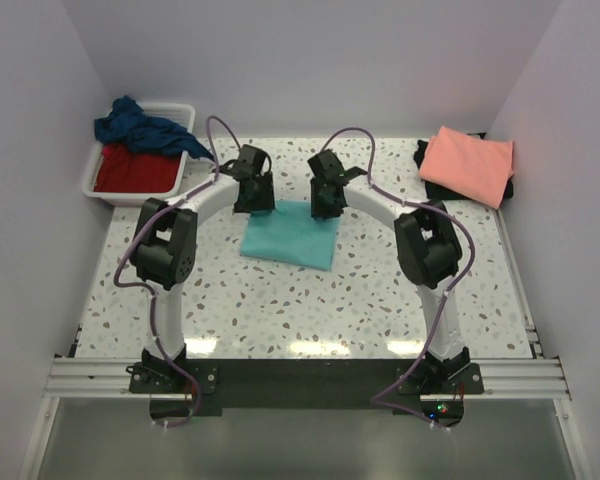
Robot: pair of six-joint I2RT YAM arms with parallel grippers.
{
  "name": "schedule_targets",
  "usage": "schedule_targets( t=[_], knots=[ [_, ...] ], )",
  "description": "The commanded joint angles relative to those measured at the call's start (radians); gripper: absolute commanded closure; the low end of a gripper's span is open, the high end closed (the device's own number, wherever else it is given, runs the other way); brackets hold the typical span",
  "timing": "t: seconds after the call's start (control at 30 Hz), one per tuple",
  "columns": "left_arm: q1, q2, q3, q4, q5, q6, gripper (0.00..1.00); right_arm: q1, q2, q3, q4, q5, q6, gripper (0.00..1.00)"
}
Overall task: Fold and stack the t-shirts
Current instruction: Fold the tshirt
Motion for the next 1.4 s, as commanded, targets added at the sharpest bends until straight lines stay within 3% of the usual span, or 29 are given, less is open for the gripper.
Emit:
schedule_targets(
  t=[0.0,0.3,0.53,0.73,0.93,1.13,1.37],
  knots=[
    [0.000,0.015,0.073,0.024,-0.072,0.000,0.34,-0.021,-0.001,0.001,0.005,0.074,0.034,0.67],
    [0.024,0.073,0.090,0.011,-0.136,-0.011,0.34,-0.046,0.035,-0.034,-0.009,0.079,0.046,0.68],
    [0.026,0.173,0.148,-0.036,-0.286,-0.068,0.34,-0.055,0.056,-0.031,-0.029,0.075,0.038,0.68],
    [0.037,0.190,0.179,-0.062,-0.283,-0.091,0.35,-0.066,0.061,-0.041,-0.040,0.071,0.029,0.69],
    [0.038,0.040,0.064,0.031,-0.257,-0.063,0.34,-0.080,0.021,-0.059,-0.030,0.094,0.017,0.69],
    [0.087,-0.052,0.035,-0.036,-0.325,-0.075,0.33,-0.092,-0.016,-0.083,-0.021,0.090,-0.004,0.69],
    [0.092,-0.215,-0.070,-0.012,-0.291,-0.077,0.33,-0.090,-0.140,-0.151,0.031,0.128,-0.027,0.69]
  ],
)
